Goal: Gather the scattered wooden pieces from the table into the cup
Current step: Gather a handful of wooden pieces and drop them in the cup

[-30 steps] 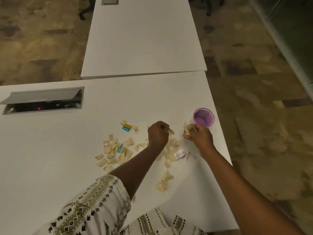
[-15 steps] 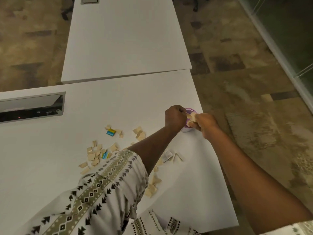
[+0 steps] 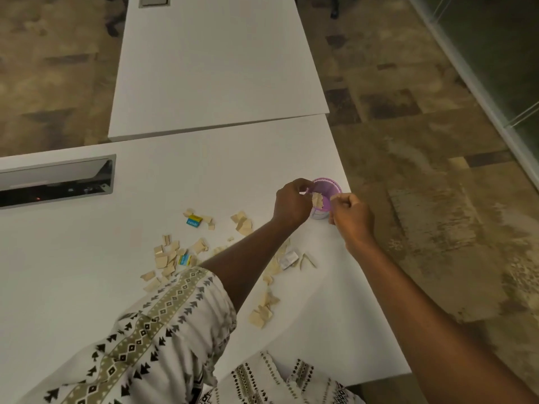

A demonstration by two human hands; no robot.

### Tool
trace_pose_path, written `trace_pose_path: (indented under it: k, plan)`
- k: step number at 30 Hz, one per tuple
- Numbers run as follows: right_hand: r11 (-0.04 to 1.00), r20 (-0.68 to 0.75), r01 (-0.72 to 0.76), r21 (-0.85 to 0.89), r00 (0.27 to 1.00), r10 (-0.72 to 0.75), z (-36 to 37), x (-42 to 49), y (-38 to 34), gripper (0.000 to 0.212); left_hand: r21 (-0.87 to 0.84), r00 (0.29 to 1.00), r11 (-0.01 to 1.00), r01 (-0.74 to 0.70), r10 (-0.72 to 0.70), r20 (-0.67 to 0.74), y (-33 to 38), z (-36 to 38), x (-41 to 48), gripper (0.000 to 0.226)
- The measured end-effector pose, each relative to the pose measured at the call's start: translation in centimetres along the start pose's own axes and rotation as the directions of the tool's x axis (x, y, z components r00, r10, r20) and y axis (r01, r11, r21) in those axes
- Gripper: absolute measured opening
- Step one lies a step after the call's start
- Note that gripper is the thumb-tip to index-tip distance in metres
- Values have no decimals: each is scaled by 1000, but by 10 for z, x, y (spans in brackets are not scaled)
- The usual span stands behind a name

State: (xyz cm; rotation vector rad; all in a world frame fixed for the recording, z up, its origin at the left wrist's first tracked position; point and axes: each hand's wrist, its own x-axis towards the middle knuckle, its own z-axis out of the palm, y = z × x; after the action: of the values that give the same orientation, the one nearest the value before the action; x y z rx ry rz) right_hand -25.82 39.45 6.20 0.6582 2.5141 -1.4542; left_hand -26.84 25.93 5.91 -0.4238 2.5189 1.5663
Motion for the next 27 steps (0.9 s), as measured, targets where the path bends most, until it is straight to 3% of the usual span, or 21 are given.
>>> trace_pose_path:
  k: [4,8,12,18,21,25,27]
  plan:
    - [976,135,103,-190,988,-78,15,-30,28,17,64,1000,998,28,-27,-10,-32,-21,-28,23]
    - [894,301,121,-431,954,15,40,-50,64,45,161,995,982,97,-95,-16,-88,-48,-69,22]
    - [786,314,168,-595,949,34,66,-72,85,67,263,985,950,168,-152,-81,-147,-80,-118,22]
    - [660,333,342,-669,932,-145,97,-95,94,54,455,955,848,271,-177,-238,-209,-116,-193,44]
    - [597,372,416,-686,905,-205,107,-100,99,41,549,965,796,255,-172,-199,-235,-124,-221,61]
    - [544,418,508,-668,861,-289,117,-99,109,40,604,973,764,225,-206,-103,-249,-121,-242,75]
    - [599,400,516,-613,856,-328,115,-99,109,37,582,970,780,231,-229,-78,-249,-117,-246,76]
